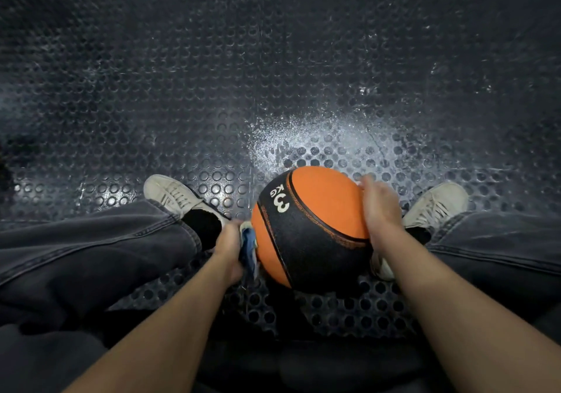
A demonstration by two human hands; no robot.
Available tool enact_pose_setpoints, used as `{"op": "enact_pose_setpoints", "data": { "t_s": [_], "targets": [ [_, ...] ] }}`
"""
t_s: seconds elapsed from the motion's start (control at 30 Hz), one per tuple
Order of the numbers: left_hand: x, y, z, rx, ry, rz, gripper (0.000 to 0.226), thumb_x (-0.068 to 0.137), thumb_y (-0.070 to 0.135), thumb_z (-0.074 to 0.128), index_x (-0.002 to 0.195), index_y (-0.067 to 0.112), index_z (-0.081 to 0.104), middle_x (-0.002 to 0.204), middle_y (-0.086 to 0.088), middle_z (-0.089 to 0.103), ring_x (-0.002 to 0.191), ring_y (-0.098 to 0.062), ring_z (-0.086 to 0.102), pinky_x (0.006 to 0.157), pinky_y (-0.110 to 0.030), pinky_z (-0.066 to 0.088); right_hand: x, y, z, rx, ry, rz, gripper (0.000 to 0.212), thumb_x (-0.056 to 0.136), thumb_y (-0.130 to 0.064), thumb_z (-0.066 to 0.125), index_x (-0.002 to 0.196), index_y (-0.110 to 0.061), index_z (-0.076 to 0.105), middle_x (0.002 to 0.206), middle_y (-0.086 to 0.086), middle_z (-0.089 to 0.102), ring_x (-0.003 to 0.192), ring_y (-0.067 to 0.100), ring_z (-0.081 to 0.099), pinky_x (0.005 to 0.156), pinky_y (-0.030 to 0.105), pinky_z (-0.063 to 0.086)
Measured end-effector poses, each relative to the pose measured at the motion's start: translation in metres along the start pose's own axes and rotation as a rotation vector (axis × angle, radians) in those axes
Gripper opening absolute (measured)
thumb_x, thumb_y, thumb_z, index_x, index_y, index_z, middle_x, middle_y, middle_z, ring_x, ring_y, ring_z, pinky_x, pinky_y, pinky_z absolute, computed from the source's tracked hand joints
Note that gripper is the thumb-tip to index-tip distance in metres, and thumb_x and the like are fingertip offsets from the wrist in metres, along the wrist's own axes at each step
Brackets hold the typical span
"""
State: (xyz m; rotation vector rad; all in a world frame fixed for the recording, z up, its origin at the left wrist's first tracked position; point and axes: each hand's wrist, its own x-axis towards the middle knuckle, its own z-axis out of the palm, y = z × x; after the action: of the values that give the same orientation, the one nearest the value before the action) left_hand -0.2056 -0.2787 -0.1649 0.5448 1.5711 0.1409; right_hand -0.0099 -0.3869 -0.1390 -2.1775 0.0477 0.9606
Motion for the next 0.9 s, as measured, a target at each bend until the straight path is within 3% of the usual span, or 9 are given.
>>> {"op": "enact_pose_setpoints", "data": {
  "t_s": [0.1, 0.17, 0.27, 0.4, 0.53, 0.63, 0.73, 0.8, 0.9],
  "targets": [
    [-0.007, -0.012, 0.007, -0.194, -0.093, -0.118, 0.040, 0.094, 0.041, 0.041, 0.095, 0.009, 0.065, 0.097, -0.014, 0.067, 0.084, -0.029, 0.063, 0.075, -0.037, 0.051, 0.015, -0.007, -0.008, -0.030, -0.226, 0.073, 0.047, 0.101, -0.056, 0.035, 0.120, -0.019, 0.054, 0.109, 0.004, 0.059, 0.099, 0.027, 0.057, 0.083, 0.039, 0.042],
    [-0.016, -0.007, 0.018, -0.220, -0.138, -0.050, 0.035, 0.098, 0.035, 0.039, 0.092, 0.011, 0.065, 0.082, -0.008, 0.068, 0.074, -0.026, 0.064, 0.072, -0.034, 0.054, 0.016, -0.006, -0.009, -0.013, -0.340, 0.108, 0.050, 0.100, -0.061, 0.035, 0.121, -0.021, 0.056, 0.108, 0.009, 0.063, 0.096, 0.028, 0.060, 0.084, 0.038, 0.044],
    [-0.026, 0.003, 0.028, -0.209, -0.130, 0.090, 0.029, 0.094, 0.022, 0.047, 0.077, 0.008, 0.065, 0.058, -0.003, 0.063, 0.051, -0.019, 0.060, 0.051, -0.023, 0.052, 0.008, 0.012, -0.012, 0.126, -0.261, 0.113, 0.056, 0.087, -0.070, 0.047, 0.120, -0.028, 0.061, 0.113, 0.008, 0.066, 0.101, 0.030, 0.062, 0.087, 0.040, 0.049],
    [-0.018, 0.018, 0.021, -0.067, -0.071, 0.359, 0.012, 0.087, 0.025, 0.065, 0.082, 0.014, 0.063, 0.065, -0.003, 0.060, 0.064, -0.020, 0.055, 0.068, -0.039, 0.047, 0.004, 0.049, -0.004, 0.326, -0.156, 0.186, 0.069, 0.065, -0.075, 0.056, 0.116, -0.029, 0.063, 0.119, 0.005, 0.068, 0.109, 0.032, 0.064, 0.099, 0.053, 0.049],
    [-0.019, 0.031, 0.023, 0.164, -0.036, 0.441, 0.016, 0.093, 0.025, 0.058, 0.082, 0.014, 0.062, 0.063, 0.000, 0.060, 0.061, -0.018, 0.057, 0.062, -0.031, 0.045, -0.018, 0.025, -0.003, 0.186, -0.119, 0.048, 0.046, 0.083, -0.060, 0.053, 0.108, -0.022, 0.058, 0.117, 0.005, 0.063, 0.108, 0.028, 0.060, 0.084, 0.036, 0.045],
    [-0.035, 0.033, 0.028, 0.431, 0.070, 0.524, 0.019, 0.098, 0.025, 0.051, 0.095, 0.013, 0.065, 0.071, -0.002, 0.064, 0.047, -0.006, 0.055, 0.042, -0.015, 0.041, -0.034, 0.005, 0.009, -0.084, -0.059, -0.174, 0.029, 0.100, -0.048, 0.045, 0.124, -0.033, 0.055, 0.126, -0.009, 0.056, 0.115, 0.016, 0.051, 0.098, 0.039, 0.040],
    [-0.056, 0.018, 0.034, 0.716, 0.047, 0.960, 0.027, 0.097, 0.022, 0.050, 0.119, 0.019, 0.065, 0.108, 0.000, 0.069, 0.088, -0.006, 0.064, 0.083, -0.019, 0.050, -0.040, -0.001, 0.016, -0.167, 0.005, -0.206, 0.034, 0.104, -0.041, 0.041, 0.134, -0.037, 0.056, 0.136, -0.007, 0.056, 0.126, 0.019, 0.048, 0.108, 0.042, 0.036],
    [-0.067, 0.006, 0.042, 0.925, -0.087, 1.313, 0.035, 0.093, 0.022, 0.049, 0.125, 0.019, 0.063, 0.128, 0.006, 0.061, 0.121, -0.007, 0.050, 0.110, -0.022, 0.029, -0.035, 0.000, 0.010, -0.169, -0.003, -0.199, 0.034, 0.104, -0.038, 0.041, 0.133, -0.036, 0.058, 0.139, -0.005, 0.057, 0.128, 0.020, 0.048, 0.108, 0.041, 0.035],
    [-0.053, 0.024, 0.052, 1.030, -0.209, 1.293, 0.032, 0.099, 0.024, 0.046, 0.126, 0.020, 0.061, 0.126, 0.009, 0.059, 0.114, -0.002, 0.049, 0.105, -0.012, 0.027, -0.031, 0.000, 0.005, -0.128, -0.014, -0.209, 0.033, 0.103, -0.036, 0.042, 0.130, -0.036, 0.062, 0.136, -0.005, 0.060, 0.127, 0.019, 0.050, 0.106, 0.038, 0.035]
  ]
}}
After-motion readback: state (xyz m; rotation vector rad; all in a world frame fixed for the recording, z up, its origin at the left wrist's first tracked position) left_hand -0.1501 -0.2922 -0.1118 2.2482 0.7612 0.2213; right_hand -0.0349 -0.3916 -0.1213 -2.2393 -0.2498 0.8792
